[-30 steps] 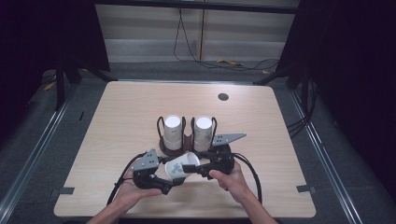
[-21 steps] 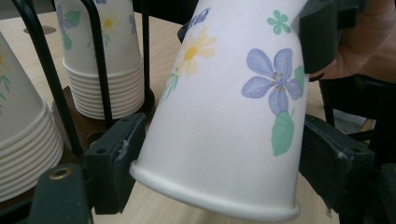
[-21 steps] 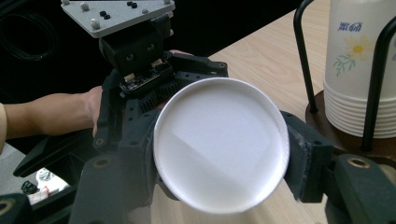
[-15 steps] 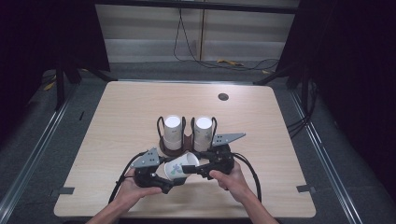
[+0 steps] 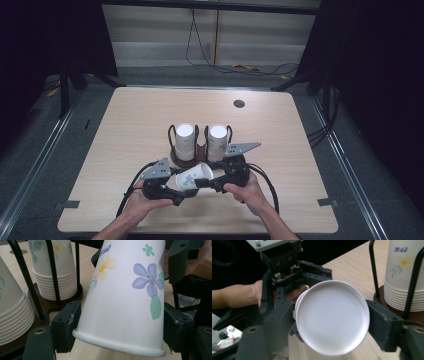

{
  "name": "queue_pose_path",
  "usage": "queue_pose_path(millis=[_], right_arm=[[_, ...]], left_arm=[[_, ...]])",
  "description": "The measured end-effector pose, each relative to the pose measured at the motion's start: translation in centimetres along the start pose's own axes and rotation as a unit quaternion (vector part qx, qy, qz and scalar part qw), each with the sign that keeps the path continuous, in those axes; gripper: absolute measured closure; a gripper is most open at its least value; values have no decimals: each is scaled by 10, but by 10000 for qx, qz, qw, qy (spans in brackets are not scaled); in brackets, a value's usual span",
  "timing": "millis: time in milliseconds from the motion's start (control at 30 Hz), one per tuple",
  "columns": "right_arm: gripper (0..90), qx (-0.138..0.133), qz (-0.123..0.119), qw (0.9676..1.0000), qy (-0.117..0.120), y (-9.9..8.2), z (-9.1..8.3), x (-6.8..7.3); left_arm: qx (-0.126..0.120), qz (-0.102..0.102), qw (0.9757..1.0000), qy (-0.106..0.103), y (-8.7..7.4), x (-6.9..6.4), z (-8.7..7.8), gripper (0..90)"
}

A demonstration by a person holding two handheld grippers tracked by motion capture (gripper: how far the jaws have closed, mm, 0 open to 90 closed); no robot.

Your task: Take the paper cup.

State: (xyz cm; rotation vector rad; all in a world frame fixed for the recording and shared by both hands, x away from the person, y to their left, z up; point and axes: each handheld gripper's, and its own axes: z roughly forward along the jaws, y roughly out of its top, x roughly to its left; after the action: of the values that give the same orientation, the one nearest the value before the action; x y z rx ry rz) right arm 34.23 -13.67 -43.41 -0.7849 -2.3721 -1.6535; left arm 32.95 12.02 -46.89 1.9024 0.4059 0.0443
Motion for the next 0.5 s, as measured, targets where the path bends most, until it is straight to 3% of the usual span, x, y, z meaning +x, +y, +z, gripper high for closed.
queue_pose_path(millis=[200,500], right_arm=[[197,21,-3,9999,-143,1,-1,0],[155,118,-86,9997,-216,2,-2,3]], left_arm=[[93,43,9999,-4,0,-1,-1,255],[218,-116,9997,24,1,3,-5,249]])
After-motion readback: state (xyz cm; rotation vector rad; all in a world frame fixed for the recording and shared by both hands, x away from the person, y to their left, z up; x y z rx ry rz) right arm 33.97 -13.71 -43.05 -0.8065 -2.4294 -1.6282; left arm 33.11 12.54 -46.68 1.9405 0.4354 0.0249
